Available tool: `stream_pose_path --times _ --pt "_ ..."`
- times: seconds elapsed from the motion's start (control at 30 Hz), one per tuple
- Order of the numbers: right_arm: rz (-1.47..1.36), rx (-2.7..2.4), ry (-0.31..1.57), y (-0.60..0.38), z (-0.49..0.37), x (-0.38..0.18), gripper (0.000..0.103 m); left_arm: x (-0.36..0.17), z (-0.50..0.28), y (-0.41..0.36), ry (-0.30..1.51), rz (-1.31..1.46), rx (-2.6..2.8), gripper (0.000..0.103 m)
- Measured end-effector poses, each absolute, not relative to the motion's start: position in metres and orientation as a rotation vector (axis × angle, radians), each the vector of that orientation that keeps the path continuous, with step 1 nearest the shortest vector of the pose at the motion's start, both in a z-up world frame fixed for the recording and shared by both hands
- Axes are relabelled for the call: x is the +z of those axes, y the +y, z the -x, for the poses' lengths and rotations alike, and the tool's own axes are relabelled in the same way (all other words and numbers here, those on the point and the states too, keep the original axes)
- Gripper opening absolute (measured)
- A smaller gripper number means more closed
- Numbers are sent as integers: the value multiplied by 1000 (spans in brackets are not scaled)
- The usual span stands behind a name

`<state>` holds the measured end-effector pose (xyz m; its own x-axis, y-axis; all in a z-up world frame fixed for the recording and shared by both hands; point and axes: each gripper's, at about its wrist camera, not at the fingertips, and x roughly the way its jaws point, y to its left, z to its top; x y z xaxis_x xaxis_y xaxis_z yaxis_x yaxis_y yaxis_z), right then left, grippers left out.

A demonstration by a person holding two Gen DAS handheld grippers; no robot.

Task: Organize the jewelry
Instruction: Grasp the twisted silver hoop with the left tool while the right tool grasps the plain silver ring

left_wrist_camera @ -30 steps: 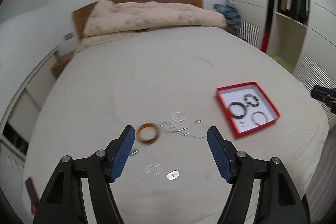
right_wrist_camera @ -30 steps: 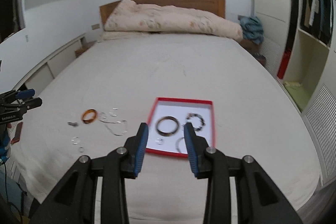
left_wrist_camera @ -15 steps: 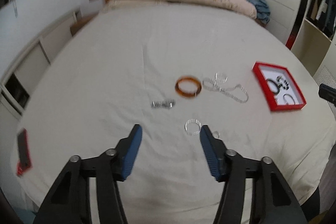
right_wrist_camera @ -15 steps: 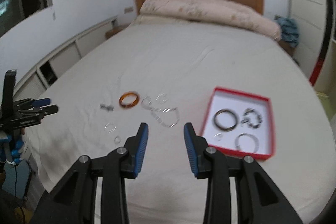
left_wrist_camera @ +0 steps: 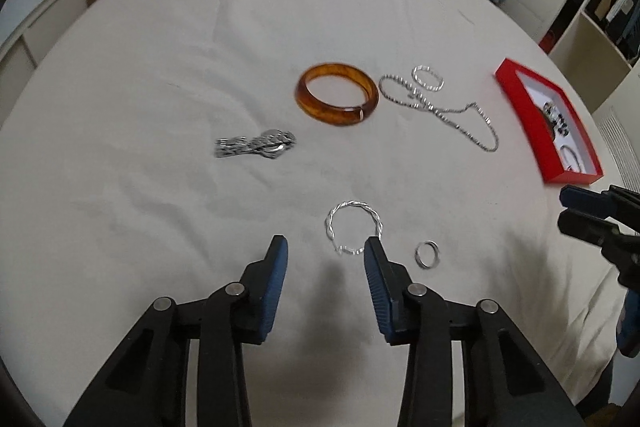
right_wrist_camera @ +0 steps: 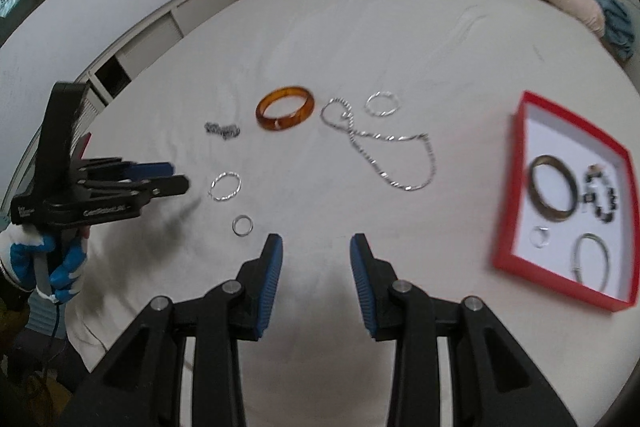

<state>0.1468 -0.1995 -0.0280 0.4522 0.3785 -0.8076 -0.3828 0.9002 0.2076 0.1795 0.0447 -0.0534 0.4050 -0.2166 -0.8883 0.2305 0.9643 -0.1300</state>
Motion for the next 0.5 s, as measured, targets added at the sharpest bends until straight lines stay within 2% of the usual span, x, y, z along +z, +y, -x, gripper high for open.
stream_pose_path --times 0.2,0.33,0.5 --pt "22 536 1056 -172 -161 -58 34 -83 -201 37 1180 -54 -316 21" --pt "44 586 1087 -150 -166 -72 34 -86 -207 40 1166 -65 -326 4" --pt "76 633 1106 -125 -168 -84 34 -85 -203 48 1141 -65 -347 4"
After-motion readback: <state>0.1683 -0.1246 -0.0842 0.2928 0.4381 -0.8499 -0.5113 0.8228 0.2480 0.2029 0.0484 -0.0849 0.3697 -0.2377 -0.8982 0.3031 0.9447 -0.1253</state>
